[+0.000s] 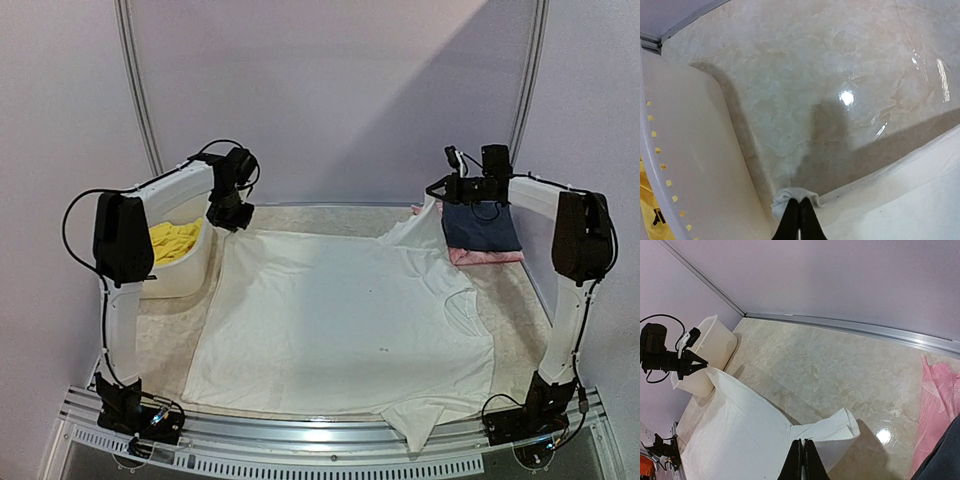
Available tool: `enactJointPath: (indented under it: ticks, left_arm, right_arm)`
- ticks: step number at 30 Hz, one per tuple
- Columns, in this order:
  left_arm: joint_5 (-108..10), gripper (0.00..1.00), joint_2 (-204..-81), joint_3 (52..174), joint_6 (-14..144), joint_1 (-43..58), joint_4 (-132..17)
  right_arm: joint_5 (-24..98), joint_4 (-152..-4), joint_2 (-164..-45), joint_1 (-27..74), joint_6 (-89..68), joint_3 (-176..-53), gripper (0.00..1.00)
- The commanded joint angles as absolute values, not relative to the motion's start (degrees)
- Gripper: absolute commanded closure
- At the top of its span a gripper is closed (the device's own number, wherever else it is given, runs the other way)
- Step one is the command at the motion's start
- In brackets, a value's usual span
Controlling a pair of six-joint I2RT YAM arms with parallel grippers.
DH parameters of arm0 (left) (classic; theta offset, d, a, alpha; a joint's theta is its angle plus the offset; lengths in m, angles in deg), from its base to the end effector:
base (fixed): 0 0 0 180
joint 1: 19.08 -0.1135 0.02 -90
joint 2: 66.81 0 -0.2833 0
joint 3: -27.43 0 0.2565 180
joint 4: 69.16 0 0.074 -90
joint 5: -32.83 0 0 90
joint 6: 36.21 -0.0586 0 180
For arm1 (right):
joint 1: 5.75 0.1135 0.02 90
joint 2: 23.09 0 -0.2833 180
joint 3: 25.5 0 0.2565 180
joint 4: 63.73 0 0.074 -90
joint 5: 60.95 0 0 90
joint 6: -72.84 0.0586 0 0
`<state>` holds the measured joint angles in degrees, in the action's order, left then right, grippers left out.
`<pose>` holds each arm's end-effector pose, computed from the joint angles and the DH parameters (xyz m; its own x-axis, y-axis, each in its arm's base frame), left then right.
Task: Fold and stack the mixed laundry pile
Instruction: Pick up the flattened T-shirt from the center of the board, then fold the flattened T-shirt at the center of the board.
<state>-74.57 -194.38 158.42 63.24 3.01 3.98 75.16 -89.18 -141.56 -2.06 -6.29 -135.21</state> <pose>0.4642 -0.1695 0.2315 -0.9005 0.1964 -0.3880 0.1165 0.9686 0.2198 0.4996 0.0745 0.2590 -0.6716 0.0877 -0.7357 -0.5221 0.6486 0.5539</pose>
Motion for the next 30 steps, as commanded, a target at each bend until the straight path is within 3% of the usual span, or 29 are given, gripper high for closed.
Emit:
enactJointPath:
  ticks: [1,30]
  left_arm:
    - [-73.49,1.00,-190.45,153.58,62.49,2.64,0.82]
    - [-72.47,1.00,-177.83,132.47,64.14,5.50,-4.87]
  right_arm:
    - [75.89,-87.81,-135.39,-2.30,-8.75,-130.33,1.00]
    - [75.67,-93.32,-112.38,-2.22,-16.29,-103.83,1.00]
